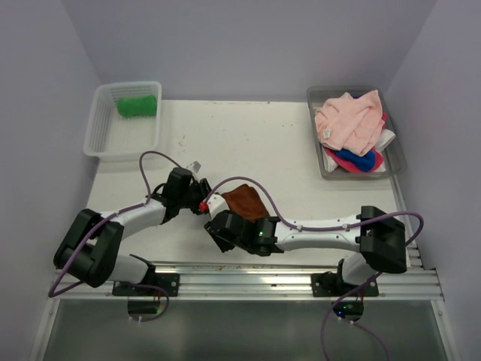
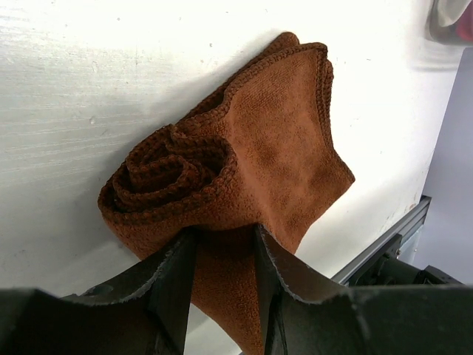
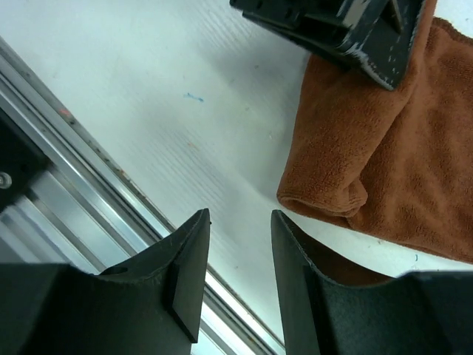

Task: Roll the towels
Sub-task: Roll the towel

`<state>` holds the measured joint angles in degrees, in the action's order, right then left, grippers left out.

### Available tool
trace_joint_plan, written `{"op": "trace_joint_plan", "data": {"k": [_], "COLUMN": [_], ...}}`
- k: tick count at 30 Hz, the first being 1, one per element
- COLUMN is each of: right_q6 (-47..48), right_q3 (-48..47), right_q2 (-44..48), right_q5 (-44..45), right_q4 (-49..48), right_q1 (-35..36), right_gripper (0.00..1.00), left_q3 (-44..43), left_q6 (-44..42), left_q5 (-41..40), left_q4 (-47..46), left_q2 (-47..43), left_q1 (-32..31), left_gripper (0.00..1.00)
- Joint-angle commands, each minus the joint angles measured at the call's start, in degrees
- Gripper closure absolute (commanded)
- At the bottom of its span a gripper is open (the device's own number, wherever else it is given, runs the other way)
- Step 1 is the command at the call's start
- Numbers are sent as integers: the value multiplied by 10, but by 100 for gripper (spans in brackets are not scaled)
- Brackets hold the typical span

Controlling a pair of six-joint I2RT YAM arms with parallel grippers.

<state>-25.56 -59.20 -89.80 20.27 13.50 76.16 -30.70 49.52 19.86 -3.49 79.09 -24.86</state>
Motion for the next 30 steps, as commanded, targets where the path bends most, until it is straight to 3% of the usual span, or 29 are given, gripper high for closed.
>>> {"op": "trace_joint_plan", "data": {"k": [1, 19, 30], "right_q6": [46, 56, 40], "right_q3": [-29, -107, -77], "right_q2": [-15, -98, -95], "right_q5": [12, -11, 32], "right_q4": [8, 11, 39], "right_q1": [3, -9, -60], "right_gripper": [58, 59, 59], "left_q3": [-10, -9, -17], "left_q6": [-4, -8, -13], "left_q5": [-26, -23, -25], "left_q4": [21, 20, 30], "left_q2": [7, 4, -4], "left_q1": [2, 3, 3], "left_gripper": [59, 60, 60]}}
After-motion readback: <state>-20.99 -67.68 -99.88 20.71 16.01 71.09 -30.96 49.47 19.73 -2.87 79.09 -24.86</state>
